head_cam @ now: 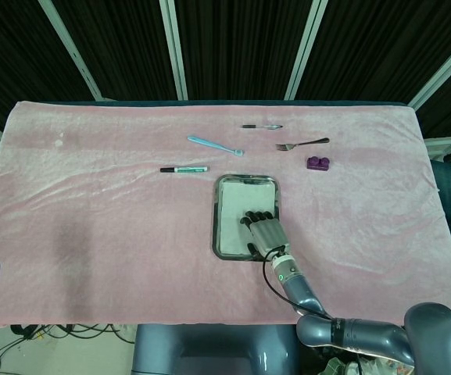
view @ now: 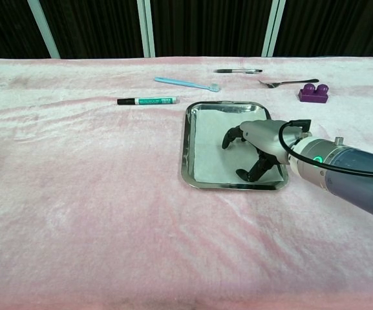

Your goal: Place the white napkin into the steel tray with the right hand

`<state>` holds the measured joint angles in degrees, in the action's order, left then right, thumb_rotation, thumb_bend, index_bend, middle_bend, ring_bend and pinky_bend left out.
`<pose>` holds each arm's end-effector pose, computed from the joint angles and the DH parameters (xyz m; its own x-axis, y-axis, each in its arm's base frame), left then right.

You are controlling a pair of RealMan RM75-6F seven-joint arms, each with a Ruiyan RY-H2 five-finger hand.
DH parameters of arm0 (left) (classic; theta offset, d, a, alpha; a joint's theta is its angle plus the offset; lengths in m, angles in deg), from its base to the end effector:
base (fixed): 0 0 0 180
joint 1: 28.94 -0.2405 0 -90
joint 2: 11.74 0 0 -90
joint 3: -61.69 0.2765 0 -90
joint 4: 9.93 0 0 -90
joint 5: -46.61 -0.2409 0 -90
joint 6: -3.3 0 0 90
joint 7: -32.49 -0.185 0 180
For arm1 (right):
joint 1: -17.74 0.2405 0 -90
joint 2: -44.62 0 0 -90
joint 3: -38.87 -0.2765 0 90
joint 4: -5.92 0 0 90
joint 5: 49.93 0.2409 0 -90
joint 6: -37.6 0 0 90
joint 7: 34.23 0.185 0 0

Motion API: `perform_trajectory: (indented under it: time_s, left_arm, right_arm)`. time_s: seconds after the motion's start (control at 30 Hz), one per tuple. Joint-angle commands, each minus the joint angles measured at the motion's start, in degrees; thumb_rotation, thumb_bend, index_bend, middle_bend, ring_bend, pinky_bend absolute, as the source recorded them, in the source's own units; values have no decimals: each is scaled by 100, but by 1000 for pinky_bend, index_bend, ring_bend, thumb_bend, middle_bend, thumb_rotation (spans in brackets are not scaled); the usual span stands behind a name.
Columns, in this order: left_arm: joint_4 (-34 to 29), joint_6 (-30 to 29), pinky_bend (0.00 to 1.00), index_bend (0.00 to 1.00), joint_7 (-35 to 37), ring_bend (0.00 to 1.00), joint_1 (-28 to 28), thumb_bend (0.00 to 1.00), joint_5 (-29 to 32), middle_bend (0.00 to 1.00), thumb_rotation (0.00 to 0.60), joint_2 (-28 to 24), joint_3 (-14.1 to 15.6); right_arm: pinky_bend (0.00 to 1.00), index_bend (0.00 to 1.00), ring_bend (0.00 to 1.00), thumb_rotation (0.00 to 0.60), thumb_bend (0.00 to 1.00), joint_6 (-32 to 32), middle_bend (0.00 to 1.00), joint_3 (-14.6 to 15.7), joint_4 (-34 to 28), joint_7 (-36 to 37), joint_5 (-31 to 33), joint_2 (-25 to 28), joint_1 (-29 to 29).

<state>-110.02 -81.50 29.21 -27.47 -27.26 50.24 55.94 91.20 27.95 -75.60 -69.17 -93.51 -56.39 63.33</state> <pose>-0.3578 0.2117 0.1578 0.3370 -0.0049 0.9415 0.9152 0.2364 -0.3263 -0.1411 -0.3777 -0.1424 0.4306 -0.4381 0.7891 -0.9010 -0.2595 0.3476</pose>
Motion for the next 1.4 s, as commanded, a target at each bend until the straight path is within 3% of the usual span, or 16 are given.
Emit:
perform_trajectory:
  time_s: [0.03, 0.6, 0.93, 1.17, 1.4]
  left_arm:
    - [1, 3, 0, 151, -4, 0, 1, 396, 1, 46, 600, 1, 1]
    - [13, -14, 0, 151, -20, 0, -3, 396, -8, 46, 600, 9, 5]
    - [31, -19, 0, 151, -27, 0, 0, 396, -13, 46, 600, 12, 1]
    - [56, -67, 0, 151, -17, 0, -16, 396, -58, 46, 600, 11, 6]
    - [70, -213, 0, 151, -67, 0, -47, 396, -159, 45, 600, 53, 1]
  right_arm:
    - [156, 261, 166, 600, 357, -1, 155, 20, 13, -6, 22, -6, 19]
    - [156, 260, 166, 600, 357, 158, 155, -53, -4, 234, -71, -11, 21]
    - [156, 258, 165, 600, 356, 515, 151, -283, -465, 757, -526, 345, -156]
    - [154, 207, 139, 600, 286, 1086, 91, 11, -941, 1075, -1471, 1107, -605]
    - [153, 148, 113, 600, 253, 2055, 51, 717, -1059, 1987, -3068, 1999, -1436]
